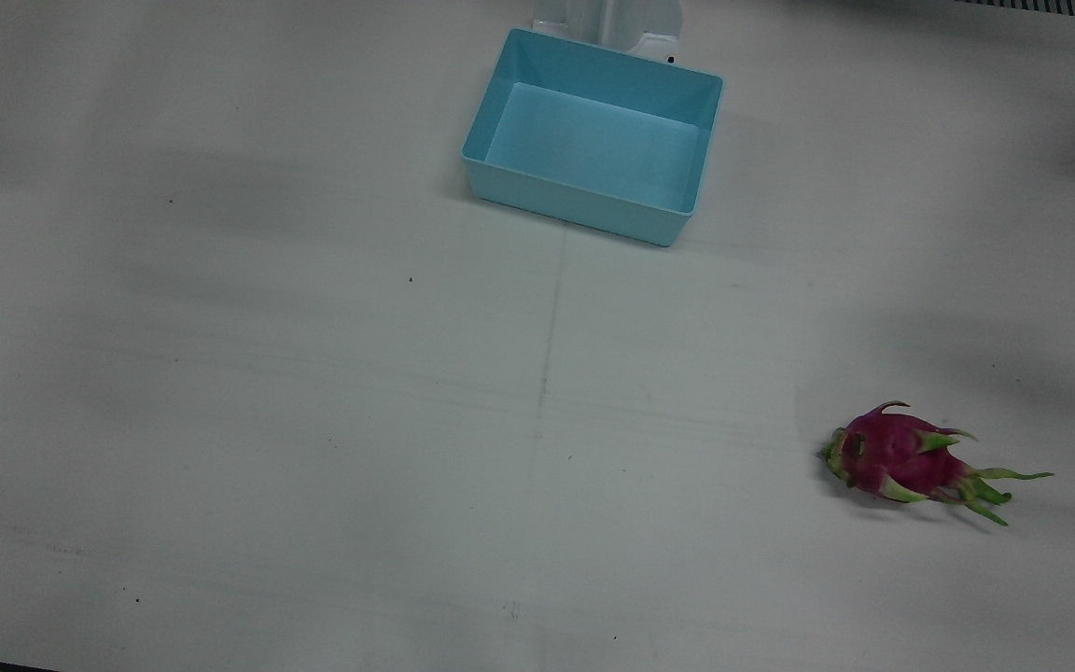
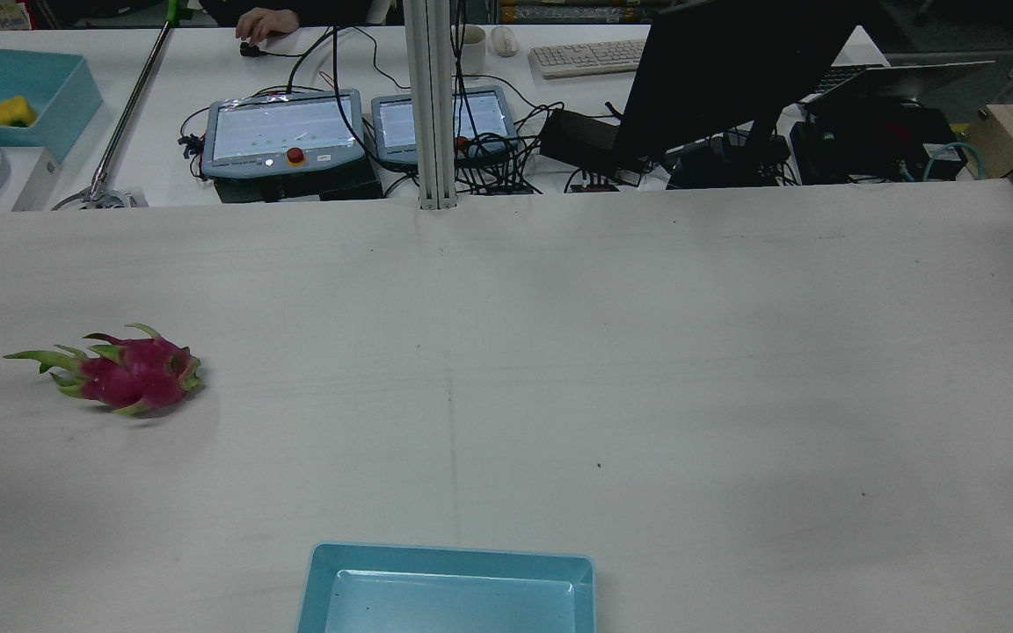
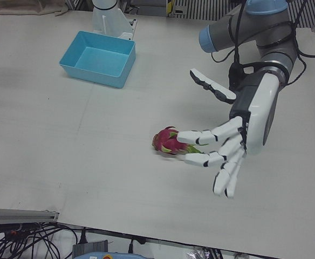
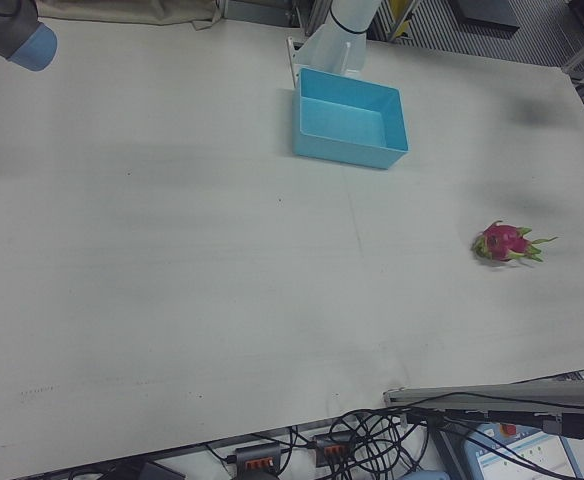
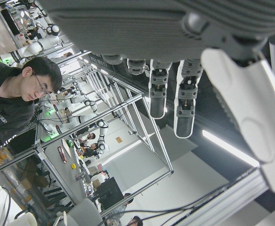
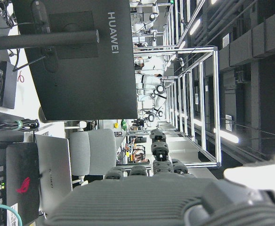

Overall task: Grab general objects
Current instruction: 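Move the left hand down over the pink dragon fruit, fingers open, then lower the open left hand around the dragon fruit, then close the left hand fingers around the dragon fruit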

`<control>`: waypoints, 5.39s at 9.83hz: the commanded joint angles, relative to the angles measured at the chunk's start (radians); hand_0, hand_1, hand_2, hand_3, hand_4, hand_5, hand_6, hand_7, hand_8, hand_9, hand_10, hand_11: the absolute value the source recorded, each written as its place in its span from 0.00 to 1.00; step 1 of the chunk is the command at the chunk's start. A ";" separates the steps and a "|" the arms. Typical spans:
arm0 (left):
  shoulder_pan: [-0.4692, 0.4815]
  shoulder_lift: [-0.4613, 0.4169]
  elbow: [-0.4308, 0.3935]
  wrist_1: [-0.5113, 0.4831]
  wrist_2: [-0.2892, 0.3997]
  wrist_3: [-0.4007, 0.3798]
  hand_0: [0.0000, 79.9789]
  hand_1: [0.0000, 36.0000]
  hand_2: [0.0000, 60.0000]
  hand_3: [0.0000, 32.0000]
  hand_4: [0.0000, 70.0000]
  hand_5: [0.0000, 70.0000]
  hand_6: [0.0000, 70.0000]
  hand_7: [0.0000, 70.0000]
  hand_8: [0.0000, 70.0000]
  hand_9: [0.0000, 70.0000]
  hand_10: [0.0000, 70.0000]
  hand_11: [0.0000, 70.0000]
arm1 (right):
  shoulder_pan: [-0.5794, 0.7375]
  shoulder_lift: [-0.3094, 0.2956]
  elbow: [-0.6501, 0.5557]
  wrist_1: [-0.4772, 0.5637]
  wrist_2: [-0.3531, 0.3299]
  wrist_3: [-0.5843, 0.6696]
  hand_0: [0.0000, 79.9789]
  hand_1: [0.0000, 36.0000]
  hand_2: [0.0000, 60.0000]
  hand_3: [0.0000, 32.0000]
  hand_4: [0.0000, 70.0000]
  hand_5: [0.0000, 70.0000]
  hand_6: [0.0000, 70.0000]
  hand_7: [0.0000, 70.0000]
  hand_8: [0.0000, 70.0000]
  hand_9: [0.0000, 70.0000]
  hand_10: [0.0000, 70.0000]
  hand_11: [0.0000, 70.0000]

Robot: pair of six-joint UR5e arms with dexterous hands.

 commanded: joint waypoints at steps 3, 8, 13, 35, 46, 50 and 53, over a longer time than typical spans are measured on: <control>0.016 0.044 -0.171 0.146 0.244 0.456 0.86 0.92 0.22 0.00 0.12 0.09 0.01 0.20 0.00 0.02 0.00 0.00 | 0.000 -0.001 0.000 0.000 0.000 0.000 0.00 0.00 0.00 0.00 0.00 0.00 0.00 0.00 0.00 0.00 0.00 0.00; 0.308 0.042 -0.200 0.335 0.251 0.878 0.79 0.97 0.28 0.77 0.00 0.00 0.00 0.06 0.00 0.00 0.00 0.00 | 0.000 -0.001 0.000 0.000 0.000 0.000 0.00 0.00 0.00 0.00 0.00 0.00 0.00 0.00 0.00 0.00 0.00 0.00; 0.448 0.024 -0.194 0.410 0.008 1.089 0.83 1.00 0.33 0.74 0.00 0.00 0.00 0.07 0.00 0.00 0.00 0.00 | 0.000 -0.001 0.000 0.000 0.000 0.000 0.00 0.00 0.00 0.00 0.00 0.00 0.00 0.00 0.00 0.00 0.00 0.00; 0.535 -0.012 0.032 0.510 -0.205 1.277 0.61 0.68 0.29 0.88 0.00 0.00 0.00 0.00 0.00 0.00 0.00 0.00 | 0.000 0.001 0.000 0.000 0.000 0.000 0.00 0.00 0.00 0.00 0.00 0.00 0.00 0.00 0.00 0.00 0.00 0.00; 0.530 -0.012 0.099 0.449 -0.206 1.330 0.59 0.55 0.15 1.00 0.00 0.00 0.00 0.00 0.00 0.00 0.00 0.00 | 0.000 0.001 0.000 0.000 0.000 0.000 0.00 0.00 0.00 0.00 0.00 0.00 0.00 0.00 0.00 0.00 0.00 0.00; 0.535 -0.012 0.102 0.449 -0.206 1.333 0.57 0.39 0.01 0.41 0.00 0.18 0.00 0.00 0.00 0.00 0.00 0.00 | 0.000 -0.001 0.000 0.000 0.000 0.000 0.00 0.00 0.00 0.00 0.00 0.00 0.00 0.00 0.00 0.00 0.00 0.00; 0.535 -0.012 0.104 0.449 -0.206 1.342 0.57 0.36 0.00 0.00 0.00 0.25 0.00 0.00 0.00 0.00 0.00 0.00 | 0.000 0.001 0.000 0.000 0.000 0.000 0.00 0.00 0.00 0.00 0.00 0.00 0.00 0.00 0.00 0.00 0.00 0.00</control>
